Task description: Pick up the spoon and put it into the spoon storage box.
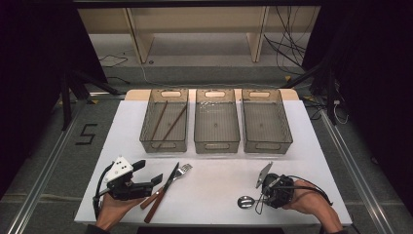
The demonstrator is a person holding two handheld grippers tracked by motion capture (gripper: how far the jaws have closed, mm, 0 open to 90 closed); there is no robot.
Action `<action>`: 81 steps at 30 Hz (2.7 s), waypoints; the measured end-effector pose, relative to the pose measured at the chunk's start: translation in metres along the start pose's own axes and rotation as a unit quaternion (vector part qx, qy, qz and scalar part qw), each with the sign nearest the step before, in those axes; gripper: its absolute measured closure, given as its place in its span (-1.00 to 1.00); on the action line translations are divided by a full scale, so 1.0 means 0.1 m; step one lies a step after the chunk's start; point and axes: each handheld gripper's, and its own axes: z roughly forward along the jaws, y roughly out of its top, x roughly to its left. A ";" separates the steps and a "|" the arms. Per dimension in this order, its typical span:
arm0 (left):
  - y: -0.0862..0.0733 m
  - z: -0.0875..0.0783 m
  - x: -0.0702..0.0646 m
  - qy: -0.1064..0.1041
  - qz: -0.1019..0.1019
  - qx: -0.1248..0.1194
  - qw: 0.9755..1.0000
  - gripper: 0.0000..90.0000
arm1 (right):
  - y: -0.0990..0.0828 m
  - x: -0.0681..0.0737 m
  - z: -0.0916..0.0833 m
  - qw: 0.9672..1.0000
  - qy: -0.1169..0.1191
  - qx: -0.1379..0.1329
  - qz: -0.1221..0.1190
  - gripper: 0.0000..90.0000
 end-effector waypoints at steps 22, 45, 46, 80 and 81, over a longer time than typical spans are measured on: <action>0.00 0.00 0.00 0.002 0.001 0.002 1.000 -0.61 | 0.04 0.05 -0.01 0.999 -0.006 0.006 -0.049 0.90; 0.00 0.00 0.01 0.004 -0.003 0.003 1.000 -0.61 | 0.40 -0.36 -0.48 0.976 -0.027 -0.196 0.095 0.91; 0.00 0.00 0.01 0.004 -0.003 0.004 1.000 -0.61 | 0.43 -0.38 -0.49 0.974 -0.028 -0.202 0.103 0.90; -0.01 -0.01 0.03 -0.001 -0.010 -0.004 1.000 -0.65 | 1.33 -1.00 -0.81 0.928 -0.044 -0.310 0.200 0.90; -0.01 -0.01 0.03 -0.002 -0.010 -0.004 1.000 -0.65 | 1.35 -1.01 -0.81 0.928 -0.042 -0.310 0.203 0.90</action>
